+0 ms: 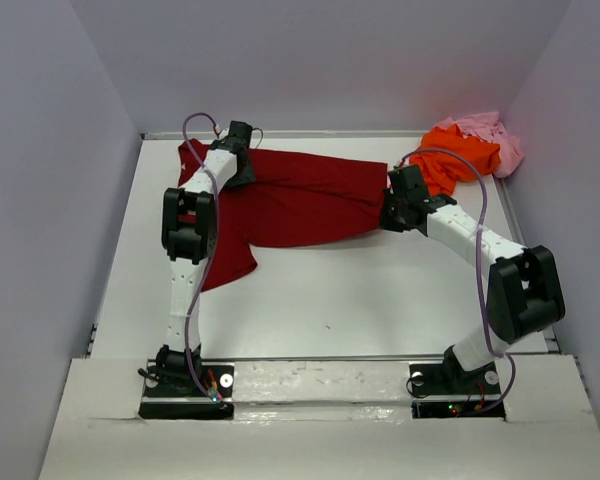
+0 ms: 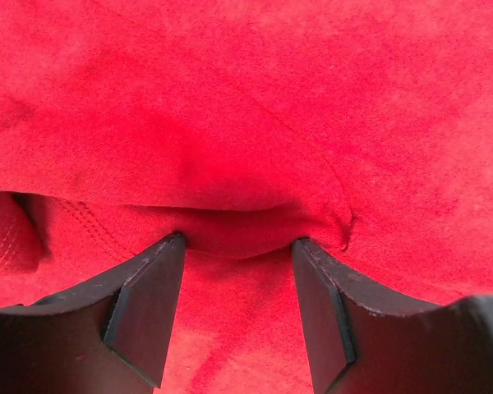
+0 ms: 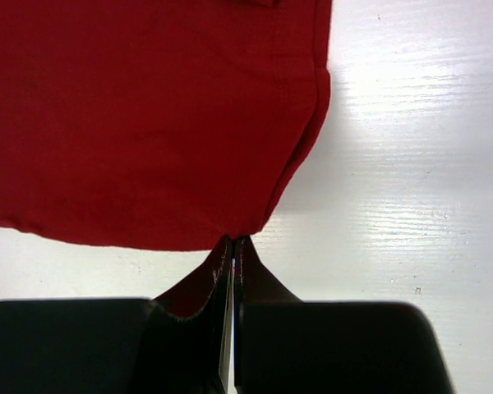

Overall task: Fold and stack the t-shirts
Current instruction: Grap the side of the flattened tshirt closest away from the robot with both arms

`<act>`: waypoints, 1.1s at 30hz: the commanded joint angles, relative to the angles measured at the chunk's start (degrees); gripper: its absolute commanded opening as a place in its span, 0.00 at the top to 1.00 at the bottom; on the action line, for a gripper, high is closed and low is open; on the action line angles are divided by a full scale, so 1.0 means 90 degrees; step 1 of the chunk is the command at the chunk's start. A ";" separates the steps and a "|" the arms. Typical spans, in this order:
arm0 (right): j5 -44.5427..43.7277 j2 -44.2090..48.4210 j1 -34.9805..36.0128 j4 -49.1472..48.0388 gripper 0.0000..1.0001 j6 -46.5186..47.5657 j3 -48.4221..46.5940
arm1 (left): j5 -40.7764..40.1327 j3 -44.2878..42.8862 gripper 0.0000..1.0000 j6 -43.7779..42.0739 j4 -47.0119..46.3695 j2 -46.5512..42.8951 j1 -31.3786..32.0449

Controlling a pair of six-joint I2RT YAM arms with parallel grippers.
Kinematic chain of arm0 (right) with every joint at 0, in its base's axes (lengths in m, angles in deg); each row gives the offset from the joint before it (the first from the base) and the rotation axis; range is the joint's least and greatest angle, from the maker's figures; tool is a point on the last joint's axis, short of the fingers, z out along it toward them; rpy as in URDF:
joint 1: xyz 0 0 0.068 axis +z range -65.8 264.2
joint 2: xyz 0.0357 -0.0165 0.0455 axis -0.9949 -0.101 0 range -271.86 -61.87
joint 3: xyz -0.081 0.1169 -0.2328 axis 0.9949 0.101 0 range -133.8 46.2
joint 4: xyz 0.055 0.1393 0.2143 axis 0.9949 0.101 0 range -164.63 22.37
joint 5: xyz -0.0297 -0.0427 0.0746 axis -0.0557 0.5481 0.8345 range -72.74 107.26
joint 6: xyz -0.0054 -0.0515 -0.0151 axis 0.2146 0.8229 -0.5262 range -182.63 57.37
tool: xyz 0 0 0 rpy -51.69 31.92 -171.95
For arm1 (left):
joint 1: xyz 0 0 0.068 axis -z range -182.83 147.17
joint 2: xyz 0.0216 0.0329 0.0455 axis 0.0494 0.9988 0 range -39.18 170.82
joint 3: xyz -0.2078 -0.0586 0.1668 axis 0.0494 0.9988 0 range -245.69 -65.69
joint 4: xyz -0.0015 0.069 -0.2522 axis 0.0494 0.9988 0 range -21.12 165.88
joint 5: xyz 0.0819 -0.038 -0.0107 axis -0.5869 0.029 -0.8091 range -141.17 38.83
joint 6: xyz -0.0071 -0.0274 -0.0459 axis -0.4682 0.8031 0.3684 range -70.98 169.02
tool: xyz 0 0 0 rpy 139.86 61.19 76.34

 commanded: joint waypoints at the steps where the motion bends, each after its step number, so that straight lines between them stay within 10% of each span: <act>1: -0.0017 0.0158 -0.0004 -0.0233 1.00 0.0067 -0.0003 | -0.0362 0.0045 0.34 -0.0094 0.0295 -0.0572 -0.0087; 15: 0.0442 0.0217 -0.0004 -0.0594 1.00 -0.0060 0.0310 | -0.1145 0.3287 0.32 -0.0182 0.0546 -0.5278 0.1044; 33: 0.1038 0.0333 -0.0004 -0.1131 1.00 -0.0197 0.0700 | -0.2158 0.5836 0.33 0.1185 0.2599 -0.5184 0.2276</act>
